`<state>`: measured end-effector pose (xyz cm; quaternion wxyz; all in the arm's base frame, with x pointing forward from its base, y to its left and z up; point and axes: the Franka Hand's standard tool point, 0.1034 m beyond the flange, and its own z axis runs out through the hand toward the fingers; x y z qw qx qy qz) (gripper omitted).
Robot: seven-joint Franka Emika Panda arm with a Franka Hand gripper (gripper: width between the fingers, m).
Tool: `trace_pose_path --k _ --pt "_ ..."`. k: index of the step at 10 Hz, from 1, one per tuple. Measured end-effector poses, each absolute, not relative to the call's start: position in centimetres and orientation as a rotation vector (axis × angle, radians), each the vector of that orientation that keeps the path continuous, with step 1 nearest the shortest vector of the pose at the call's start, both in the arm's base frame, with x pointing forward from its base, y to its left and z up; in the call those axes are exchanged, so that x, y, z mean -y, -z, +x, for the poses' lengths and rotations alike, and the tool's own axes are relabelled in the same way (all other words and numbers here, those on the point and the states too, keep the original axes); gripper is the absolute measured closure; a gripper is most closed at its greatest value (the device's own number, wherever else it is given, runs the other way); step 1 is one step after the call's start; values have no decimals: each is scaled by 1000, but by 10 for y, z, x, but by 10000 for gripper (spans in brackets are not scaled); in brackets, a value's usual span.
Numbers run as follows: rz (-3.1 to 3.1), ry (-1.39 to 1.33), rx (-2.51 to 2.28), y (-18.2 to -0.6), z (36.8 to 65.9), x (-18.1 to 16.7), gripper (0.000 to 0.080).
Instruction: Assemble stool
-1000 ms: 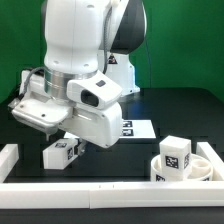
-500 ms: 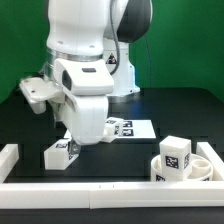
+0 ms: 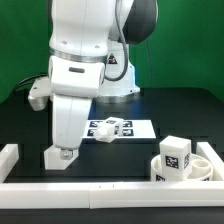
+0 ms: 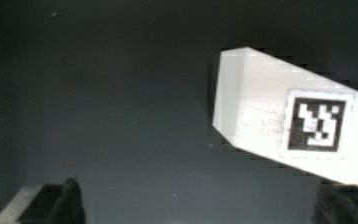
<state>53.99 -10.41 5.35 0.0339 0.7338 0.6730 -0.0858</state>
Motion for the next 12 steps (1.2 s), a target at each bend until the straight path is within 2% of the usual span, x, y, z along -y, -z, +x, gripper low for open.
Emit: trace_pose_path --k 2,4,8,12 --pt "2552 226 -1635 -61 545 120 151" --pt "2802 234 -1169 -59 539 118 151" --pt "2940 204 -810 -57 540 112 151" --pt "3116 274 91 -54 554 115 151"
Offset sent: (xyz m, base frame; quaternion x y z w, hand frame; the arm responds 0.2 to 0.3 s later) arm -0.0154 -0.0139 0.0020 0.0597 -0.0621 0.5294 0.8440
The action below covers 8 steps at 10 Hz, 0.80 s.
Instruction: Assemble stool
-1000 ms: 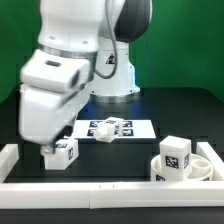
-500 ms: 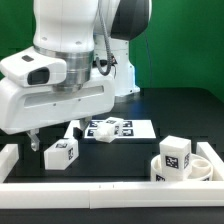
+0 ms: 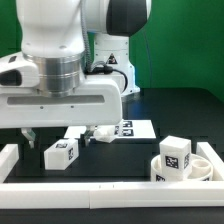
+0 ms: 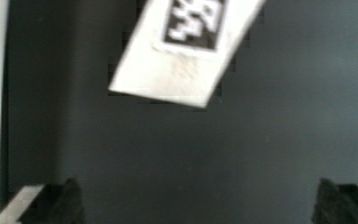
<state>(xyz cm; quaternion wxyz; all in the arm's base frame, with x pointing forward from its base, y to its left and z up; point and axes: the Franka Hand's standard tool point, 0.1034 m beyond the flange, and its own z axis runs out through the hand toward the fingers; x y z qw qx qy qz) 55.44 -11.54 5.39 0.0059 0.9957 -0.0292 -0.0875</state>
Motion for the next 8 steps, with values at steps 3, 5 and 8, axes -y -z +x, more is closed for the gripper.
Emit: trace_pose_path --k 3,5,8 --pt "3116 325 103 -53 550 113 151" --pt "3113 656 264 -50 532 122 151" --pt "3037 1121 358 -44 532 125 151"
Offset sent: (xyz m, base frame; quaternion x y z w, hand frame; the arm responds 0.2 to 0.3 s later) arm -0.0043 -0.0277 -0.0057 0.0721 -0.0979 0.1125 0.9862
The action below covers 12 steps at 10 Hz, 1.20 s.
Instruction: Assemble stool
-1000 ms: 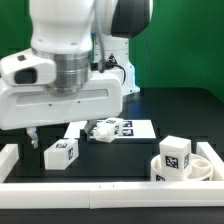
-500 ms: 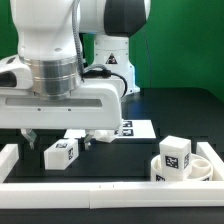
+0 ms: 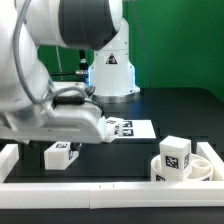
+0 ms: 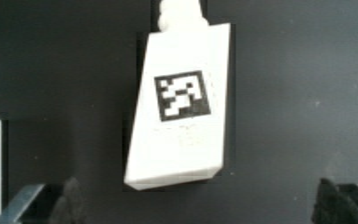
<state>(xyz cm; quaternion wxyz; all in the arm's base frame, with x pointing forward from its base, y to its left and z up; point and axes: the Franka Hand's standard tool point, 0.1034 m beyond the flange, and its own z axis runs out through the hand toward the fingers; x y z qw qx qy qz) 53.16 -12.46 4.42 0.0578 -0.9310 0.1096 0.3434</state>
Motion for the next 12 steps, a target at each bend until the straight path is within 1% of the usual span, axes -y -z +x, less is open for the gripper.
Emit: trace_pose_path --k 1,2,4,5,7,8,9,10,11,12 --pt "-2743 -1193 -322 -46 522 122 151" --pt "-2723 -1240 -317 -39 527 124 151" --pt "-2597 -1354 -446 -27 516 121 151" --pt "-2616 -1329 -429 -27 521 121 151" --pt "-2607 -1334 -440 -26 519 120 151" --pt "-2568 -1362 -475 -19 512 121 151" --pt "-2516 -1439 -496 -12 498 121 151" --pt "-2476 -1504 -508 -11 490 120 151" --pt "-2486 -1495 -506 -11 493 120 151" --pt "-2485 -1497 -505 -11 492 120 268"
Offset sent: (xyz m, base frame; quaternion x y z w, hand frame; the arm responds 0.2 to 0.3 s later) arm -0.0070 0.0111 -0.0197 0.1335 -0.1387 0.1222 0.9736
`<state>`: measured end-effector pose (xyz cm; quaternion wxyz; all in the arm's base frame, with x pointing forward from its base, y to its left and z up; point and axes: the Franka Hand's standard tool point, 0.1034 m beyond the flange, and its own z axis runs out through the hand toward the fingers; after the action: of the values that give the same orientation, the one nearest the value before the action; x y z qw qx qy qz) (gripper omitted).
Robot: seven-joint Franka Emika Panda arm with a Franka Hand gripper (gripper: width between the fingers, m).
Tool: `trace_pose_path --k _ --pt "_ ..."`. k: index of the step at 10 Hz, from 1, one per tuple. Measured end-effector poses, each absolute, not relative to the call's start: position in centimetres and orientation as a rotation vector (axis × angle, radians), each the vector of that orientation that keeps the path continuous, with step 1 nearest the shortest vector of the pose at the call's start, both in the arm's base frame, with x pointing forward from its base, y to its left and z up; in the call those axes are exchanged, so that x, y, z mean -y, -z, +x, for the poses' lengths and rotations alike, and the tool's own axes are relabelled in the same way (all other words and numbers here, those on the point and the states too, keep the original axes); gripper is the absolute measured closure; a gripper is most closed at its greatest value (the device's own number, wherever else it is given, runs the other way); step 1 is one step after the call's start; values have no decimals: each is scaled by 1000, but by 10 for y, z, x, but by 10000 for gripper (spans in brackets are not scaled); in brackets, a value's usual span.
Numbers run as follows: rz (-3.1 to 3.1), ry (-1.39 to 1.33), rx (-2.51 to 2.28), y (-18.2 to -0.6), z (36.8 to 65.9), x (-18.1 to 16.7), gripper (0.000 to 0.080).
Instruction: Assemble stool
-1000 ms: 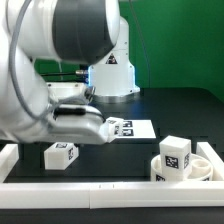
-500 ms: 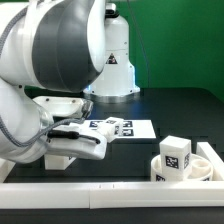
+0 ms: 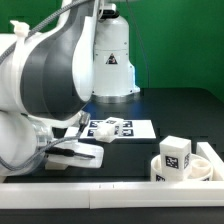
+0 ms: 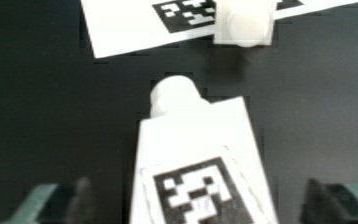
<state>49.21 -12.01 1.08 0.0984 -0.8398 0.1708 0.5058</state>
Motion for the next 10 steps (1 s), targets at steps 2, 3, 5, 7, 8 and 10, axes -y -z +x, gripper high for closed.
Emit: trace_pose_path --k 2,3,5,7,8,10 --pt "-2484 -1498 -505 -11 492 120 403" --pt "-2498 -1486 -496 -12 495 118 479" --pt "-2573 -1403 -452 -46 516 102 479" --pt "-2737 -1128 -410 -96 545 80 479" --pt "-2783 -1039 -385 -106 538 74 479" --pt "-2875 -849 -349 -99 539 74 479"
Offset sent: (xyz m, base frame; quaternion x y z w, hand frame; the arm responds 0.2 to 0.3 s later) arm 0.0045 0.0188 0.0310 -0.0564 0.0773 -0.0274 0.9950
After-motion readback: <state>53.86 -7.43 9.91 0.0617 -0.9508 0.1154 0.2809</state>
